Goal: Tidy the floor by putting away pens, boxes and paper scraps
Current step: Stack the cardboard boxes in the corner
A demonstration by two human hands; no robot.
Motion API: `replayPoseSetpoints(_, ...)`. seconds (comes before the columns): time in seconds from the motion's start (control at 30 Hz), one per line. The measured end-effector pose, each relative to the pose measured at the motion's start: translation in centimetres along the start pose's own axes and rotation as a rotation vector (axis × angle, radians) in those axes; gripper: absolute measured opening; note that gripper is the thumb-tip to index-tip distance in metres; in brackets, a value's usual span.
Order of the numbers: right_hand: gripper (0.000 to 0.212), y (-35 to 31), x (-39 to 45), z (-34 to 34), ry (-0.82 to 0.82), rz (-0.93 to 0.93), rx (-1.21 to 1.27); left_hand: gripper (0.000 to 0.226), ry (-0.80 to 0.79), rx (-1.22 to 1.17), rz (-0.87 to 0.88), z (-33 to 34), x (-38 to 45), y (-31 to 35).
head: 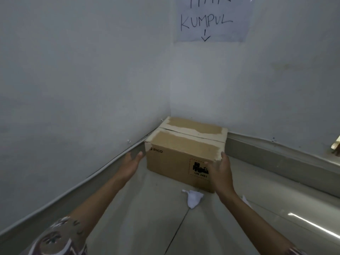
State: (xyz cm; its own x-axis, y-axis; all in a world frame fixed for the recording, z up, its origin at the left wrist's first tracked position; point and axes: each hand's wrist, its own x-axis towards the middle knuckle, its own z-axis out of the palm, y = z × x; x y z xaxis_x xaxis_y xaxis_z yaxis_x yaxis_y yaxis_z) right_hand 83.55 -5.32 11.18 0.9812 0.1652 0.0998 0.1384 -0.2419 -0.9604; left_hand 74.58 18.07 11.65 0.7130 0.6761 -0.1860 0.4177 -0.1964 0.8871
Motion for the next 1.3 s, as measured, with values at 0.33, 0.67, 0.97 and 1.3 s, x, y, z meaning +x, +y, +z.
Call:
replayPoseSetpoints(0.33,0.054,-8.9,-10.9,5.3,-0.441,-0.09,-0.023,0.045,0.192,0.112,0.066,-10.0,-14.5,-1.2)
replayPoseSetpoints(0.67,0.048,-13.3,-25.5,11.9,-1.011,-0.102,0.004,0.038,0.311,0.046,-0.145,-20.2,-31.8,-10.5)
replayPoseSetpoints(0.97,0.044,-12.2,-36.2,14.9,-1.355,-0.074,-0.045,0.017,0.562,0.101,-0.311,-26.9,-41.4,-16.9)
replayPoseSetpoints(1.3,0.057,-9.3,-43.9,15.1,-1.447,0.133,-0.018,0.037,0.726,0.243,-0.45,-31.0,-51.2,-21.3)
